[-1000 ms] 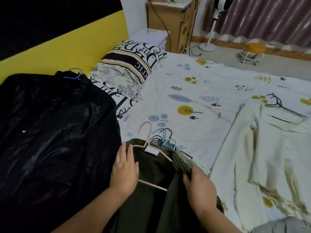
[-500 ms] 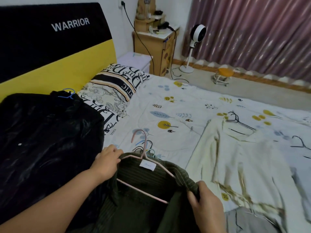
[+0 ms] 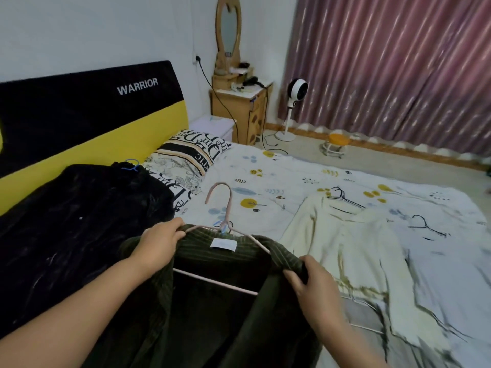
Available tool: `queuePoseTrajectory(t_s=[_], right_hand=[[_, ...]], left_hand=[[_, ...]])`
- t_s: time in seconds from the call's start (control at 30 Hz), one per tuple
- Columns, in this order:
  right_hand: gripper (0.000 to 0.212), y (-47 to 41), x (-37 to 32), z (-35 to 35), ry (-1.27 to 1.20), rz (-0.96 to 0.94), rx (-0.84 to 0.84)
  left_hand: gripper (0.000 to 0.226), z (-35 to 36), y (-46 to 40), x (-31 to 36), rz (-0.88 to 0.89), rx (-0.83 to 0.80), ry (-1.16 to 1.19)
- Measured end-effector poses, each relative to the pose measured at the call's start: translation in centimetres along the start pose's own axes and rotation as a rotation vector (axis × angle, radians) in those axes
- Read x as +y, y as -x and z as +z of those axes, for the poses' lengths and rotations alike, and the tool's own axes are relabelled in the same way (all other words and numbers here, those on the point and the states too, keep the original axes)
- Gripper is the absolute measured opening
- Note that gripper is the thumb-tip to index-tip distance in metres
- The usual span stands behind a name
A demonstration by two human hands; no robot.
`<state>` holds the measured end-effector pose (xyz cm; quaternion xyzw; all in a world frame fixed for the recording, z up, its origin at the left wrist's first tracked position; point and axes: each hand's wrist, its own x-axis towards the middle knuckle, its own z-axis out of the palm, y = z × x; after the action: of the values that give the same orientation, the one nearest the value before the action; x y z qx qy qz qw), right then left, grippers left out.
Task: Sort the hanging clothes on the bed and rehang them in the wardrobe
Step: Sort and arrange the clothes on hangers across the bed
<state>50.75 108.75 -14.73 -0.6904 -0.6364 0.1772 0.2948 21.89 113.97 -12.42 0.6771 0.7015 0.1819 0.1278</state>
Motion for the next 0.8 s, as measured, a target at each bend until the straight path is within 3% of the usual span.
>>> queuePoseTrajectory(t_s=[0.37,0.63,0.8], right_hand=[[0.04,12.5,-4.8,-7.6,-0.03,-0.16,0.107],[0.042,19.2,-8.9,-9.8,-0.04,-0.201,0.155],[0.025,23.7,-12.2,-11.1,-0.081,-0.258,0.281]], left_hand=[[0.014,-9.7,16.7,3.9,0.012,0.332,0.058],[0.006,-15.4,24.3,2.7,0.064,0.316,0.214],[0.007,-18.6,27.8,0.9,0.19,0.297,0.251]])
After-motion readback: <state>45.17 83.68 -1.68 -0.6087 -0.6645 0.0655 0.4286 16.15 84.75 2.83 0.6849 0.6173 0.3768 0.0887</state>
